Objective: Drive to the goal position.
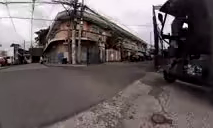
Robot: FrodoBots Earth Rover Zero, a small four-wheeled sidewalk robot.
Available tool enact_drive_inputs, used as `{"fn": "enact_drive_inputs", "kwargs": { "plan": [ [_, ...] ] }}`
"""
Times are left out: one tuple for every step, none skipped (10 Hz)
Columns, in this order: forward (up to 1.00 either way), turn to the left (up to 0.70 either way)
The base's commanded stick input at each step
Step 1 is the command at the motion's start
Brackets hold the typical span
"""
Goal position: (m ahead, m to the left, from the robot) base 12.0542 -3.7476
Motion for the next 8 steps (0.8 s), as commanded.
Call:
{"fn": "enact_drive_inputs", "kwargs": {
  "plan": [
    [1.0,0.0],
    [1.0,0.0],
    [1.0,0.0],
    [1.0,0.0],
    [1.0,0.0],
    [1.0,-0.06],
    [1.0,-0.39],
    [1.0,-0.4]
  ]
}}
